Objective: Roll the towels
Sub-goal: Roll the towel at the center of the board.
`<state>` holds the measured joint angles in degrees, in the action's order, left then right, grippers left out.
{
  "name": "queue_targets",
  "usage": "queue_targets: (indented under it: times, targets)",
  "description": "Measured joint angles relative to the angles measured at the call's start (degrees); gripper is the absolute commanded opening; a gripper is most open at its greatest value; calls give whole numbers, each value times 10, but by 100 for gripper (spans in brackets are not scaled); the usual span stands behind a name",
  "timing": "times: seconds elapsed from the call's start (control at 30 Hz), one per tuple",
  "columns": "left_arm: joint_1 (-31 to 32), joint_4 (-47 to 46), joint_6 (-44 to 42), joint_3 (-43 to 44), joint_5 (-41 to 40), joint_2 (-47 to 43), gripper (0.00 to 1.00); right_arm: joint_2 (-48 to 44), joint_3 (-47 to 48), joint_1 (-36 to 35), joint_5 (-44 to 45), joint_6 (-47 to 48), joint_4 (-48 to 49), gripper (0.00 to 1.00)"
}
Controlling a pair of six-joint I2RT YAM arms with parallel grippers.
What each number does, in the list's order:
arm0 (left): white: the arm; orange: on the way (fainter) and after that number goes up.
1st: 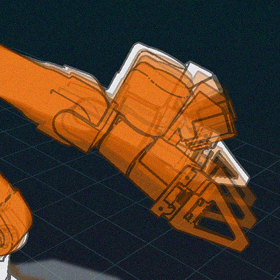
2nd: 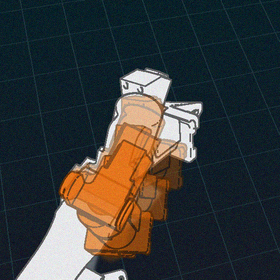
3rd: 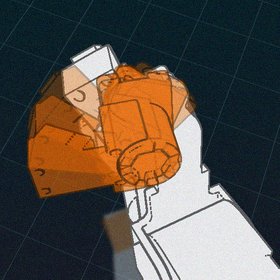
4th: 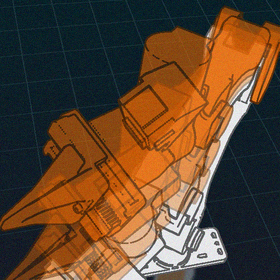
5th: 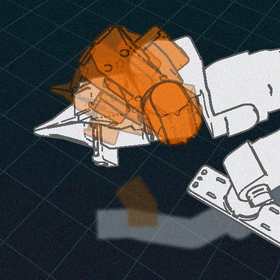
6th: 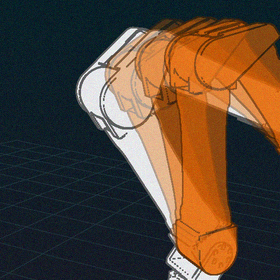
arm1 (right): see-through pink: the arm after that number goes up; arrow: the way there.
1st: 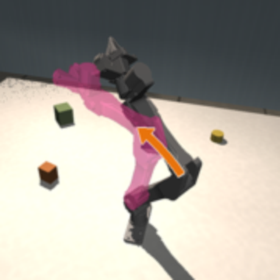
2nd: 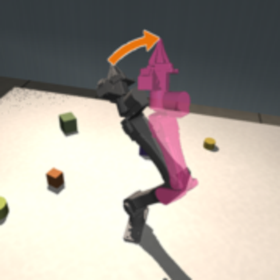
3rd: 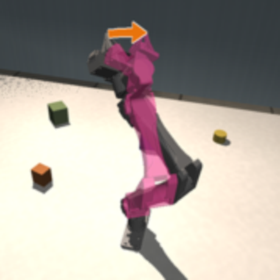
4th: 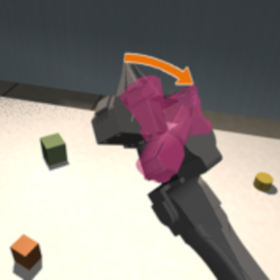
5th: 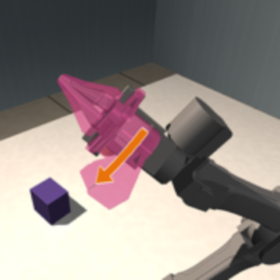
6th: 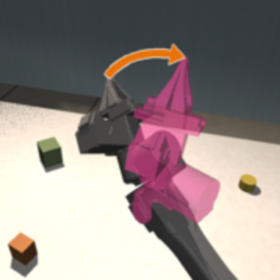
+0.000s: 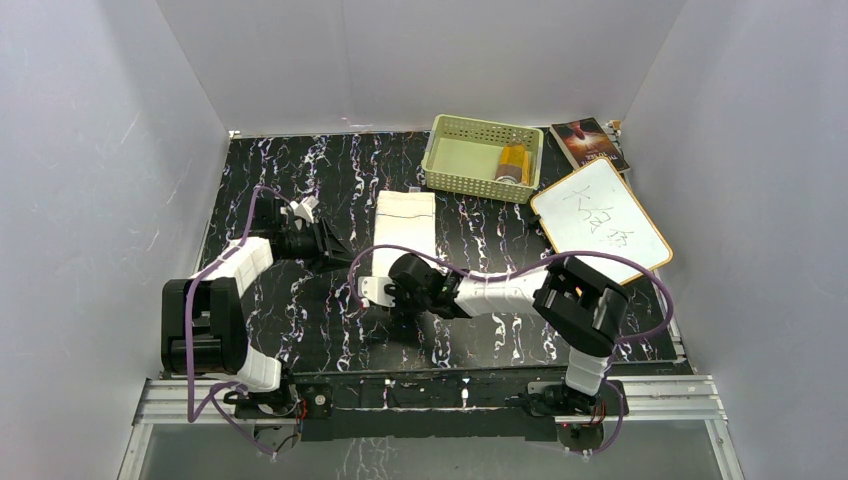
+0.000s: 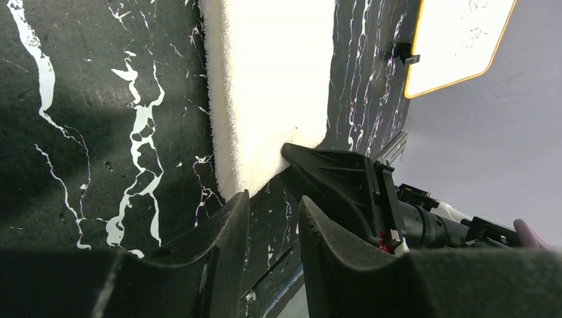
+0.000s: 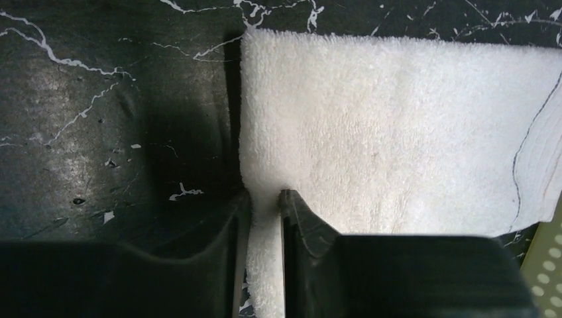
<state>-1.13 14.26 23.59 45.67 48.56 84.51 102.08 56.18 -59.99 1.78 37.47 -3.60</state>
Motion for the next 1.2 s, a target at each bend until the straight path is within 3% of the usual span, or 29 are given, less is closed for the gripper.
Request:
queue_targets:
  times: [0.1, 0.33, 0.57, 0.7, 0.87, 1.2]
  targets:
    - [-3, 7, -5, 0, 1, 0, 31, 0, 0, 0, -3, -9, -7, 0]
    - [-10, 30, -19, 4, 7, 0, 31, -28, 0, 17, -66, -75, -50, 0]
    - [-11, 62, -56, 31, 18, 0, 31, -43, 36, 122, -247, -207, -117, 0]
    - [-10, 69, -59, 32, 23, 0, 31, 23, 130, 177, -359, -272, -173, 0]
    - [-3, 66, -55, 32, 35, 0, 30, 148, 294, 196, -474, -300, -276, 0]
    - [58, 37, -30, 42, 47, 13, 28, 268, 416, 240, -573, -320, -392, 0]
